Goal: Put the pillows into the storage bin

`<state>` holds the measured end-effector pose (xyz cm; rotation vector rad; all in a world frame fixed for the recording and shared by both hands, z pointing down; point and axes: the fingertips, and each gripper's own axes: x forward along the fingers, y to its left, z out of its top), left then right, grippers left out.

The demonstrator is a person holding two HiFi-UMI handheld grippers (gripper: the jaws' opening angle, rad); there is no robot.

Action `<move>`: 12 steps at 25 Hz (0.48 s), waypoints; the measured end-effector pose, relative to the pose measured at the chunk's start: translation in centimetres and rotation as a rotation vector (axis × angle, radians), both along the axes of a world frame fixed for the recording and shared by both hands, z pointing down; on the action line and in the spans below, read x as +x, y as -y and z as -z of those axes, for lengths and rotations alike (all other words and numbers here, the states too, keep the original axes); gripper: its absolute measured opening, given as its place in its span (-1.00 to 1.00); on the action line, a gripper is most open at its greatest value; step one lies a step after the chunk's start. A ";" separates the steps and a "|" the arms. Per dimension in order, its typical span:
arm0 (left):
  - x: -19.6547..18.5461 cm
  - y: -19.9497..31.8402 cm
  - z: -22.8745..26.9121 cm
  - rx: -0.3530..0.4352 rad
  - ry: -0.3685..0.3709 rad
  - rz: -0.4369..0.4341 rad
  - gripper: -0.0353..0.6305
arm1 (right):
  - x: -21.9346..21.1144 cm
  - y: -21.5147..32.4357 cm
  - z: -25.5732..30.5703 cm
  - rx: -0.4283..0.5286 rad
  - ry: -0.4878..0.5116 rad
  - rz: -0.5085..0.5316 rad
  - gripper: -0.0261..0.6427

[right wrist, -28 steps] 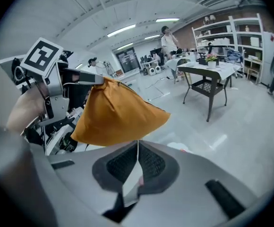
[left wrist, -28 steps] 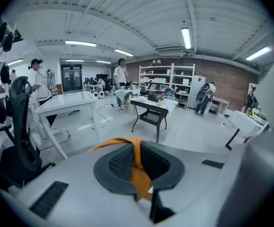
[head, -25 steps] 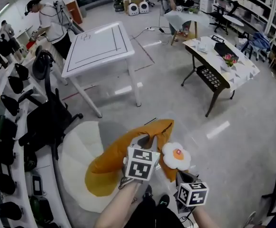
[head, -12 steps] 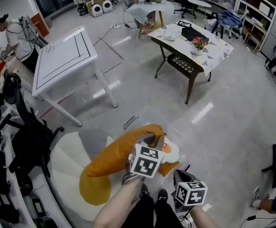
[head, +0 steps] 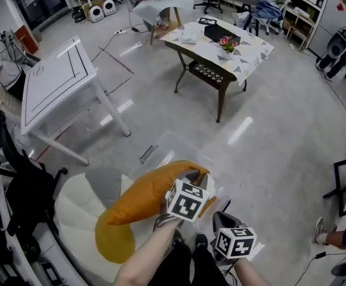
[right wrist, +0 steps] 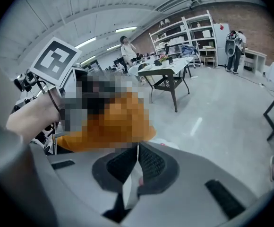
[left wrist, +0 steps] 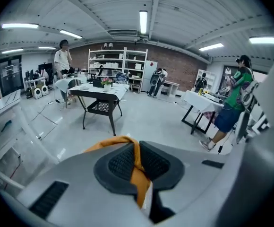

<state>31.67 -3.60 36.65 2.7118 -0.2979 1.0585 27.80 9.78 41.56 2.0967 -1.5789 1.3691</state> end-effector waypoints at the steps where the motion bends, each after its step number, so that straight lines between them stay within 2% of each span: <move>1: 0.5 -0.4 -0.3 -0.008 0.003 -0.016 -0.80 | 0.1 -0.1 -0.1 -0.004 0.001 -0.008 -0.90; 12: 4.3 -4.2 -3.4 -0.076 0.031 -0.158 -0.80 | 1.8 -1.5 -1.0 -0.034 0.007 -0.096 -0.90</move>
